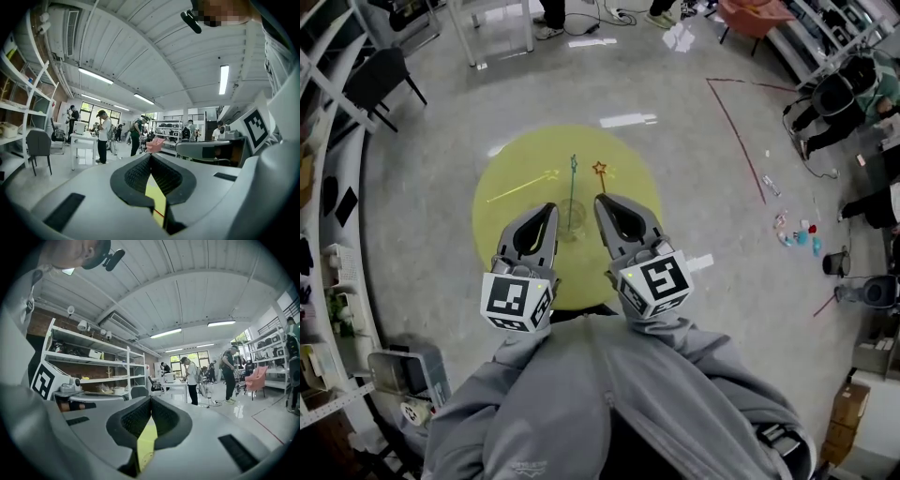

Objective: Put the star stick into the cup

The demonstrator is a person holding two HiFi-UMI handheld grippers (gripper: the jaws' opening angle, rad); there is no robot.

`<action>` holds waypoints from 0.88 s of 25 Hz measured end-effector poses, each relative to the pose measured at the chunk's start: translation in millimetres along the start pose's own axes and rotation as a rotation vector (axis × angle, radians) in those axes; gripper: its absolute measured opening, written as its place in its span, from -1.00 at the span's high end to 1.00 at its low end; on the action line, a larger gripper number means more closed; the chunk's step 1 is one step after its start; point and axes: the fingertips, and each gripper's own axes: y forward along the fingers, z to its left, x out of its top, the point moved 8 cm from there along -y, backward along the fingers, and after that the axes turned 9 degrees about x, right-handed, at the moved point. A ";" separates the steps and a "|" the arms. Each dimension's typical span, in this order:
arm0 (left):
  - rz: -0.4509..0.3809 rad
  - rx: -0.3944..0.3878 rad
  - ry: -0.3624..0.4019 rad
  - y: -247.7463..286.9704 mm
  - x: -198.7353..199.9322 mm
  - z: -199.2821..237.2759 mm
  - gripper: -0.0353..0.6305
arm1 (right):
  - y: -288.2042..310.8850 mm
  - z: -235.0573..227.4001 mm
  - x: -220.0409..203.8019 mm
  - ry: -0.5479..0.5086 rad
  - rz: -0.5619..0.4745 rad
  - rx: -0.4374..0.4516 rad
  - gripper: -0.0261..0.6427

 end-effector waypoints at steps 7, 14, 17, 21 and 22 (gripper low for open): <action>-0.037 0.013 0.016 -17.5 28.4 -19.5 0.84 | -20.8 11.6 28.9 -0.037 -0.045 0.009 0.82; -0.047 0.026 0.027 -32.9 43.6 -32.1 0.84 | -33.6 27.5 42.1 -0.060 -0.061 0.031 0.82; -0.045 0.019 0.029 -38.7 43.7 -36.0 0.84 | -36.0 34.5 45.9 -0.057 -0.049 0.023 0.82; -0.041 0.006 0.035 -41.7 41.1 -42.4 0.84 | -39.2 38.4 39.4 -0.050 -0.048 0.040 0.82; -0.039 0.004 0.035 -42.0 40.7 -43.4 0.84 | -39.7 38.5 38.2 -0.046 -0.049 0.044 0.82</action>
